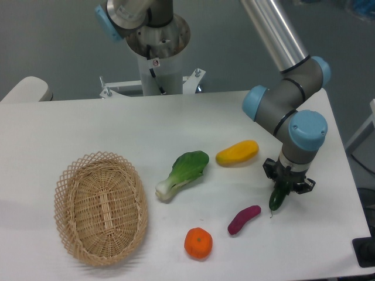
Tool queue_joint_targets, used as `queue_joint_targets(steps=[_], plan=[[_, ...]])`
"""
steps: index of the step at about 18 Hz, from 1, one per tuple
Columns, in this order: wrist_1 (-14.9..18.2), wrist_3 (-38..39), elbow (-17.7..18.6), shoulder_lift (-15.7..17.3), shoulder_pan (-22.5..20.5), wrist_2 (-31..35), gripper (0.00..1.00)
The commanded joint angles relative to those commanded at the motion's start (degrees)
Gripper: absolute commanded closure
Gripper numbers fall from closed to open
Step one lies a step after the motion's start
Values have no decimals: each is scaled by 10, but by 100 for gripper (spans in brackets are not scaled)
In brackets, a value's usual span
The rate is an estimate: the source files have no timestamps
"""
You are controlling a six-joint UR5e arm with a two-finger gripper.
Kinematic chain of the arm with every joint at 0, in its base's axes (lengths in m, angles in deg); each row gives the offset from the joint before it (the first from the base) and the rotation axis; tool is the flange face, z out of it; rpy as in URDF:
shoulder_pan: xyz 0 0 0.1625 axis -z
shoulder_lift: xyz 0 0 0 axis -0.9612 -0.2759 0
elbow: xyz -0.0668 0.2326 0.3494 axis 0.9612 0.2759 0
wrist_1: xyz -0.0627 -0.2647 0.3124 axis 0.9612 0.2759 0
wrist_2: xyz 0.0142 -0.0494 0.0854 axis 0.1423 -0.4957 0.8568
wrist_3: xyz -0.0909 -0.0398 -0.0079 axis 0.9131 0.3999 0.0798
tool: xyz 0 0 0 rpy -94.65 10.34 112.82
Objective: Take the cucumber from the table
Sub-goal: 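Lift the held cucumber up and move it toward the bok choy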
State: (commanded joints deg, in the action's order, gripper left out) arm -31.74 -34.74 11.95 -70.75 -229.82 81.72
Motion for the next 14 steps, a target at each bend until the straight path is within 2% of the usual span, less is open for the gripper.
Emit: queue_joint_targets(steps=[2, 6, 11, 14], plan=[[10, 0, -26, 11, 6, 0, 68], [97, 1, -64, 59, 25, 0, 68], [171, 15, -56, 118, 61, -1, 68], [205, 79, -55, 136, 104, -1, 68]])
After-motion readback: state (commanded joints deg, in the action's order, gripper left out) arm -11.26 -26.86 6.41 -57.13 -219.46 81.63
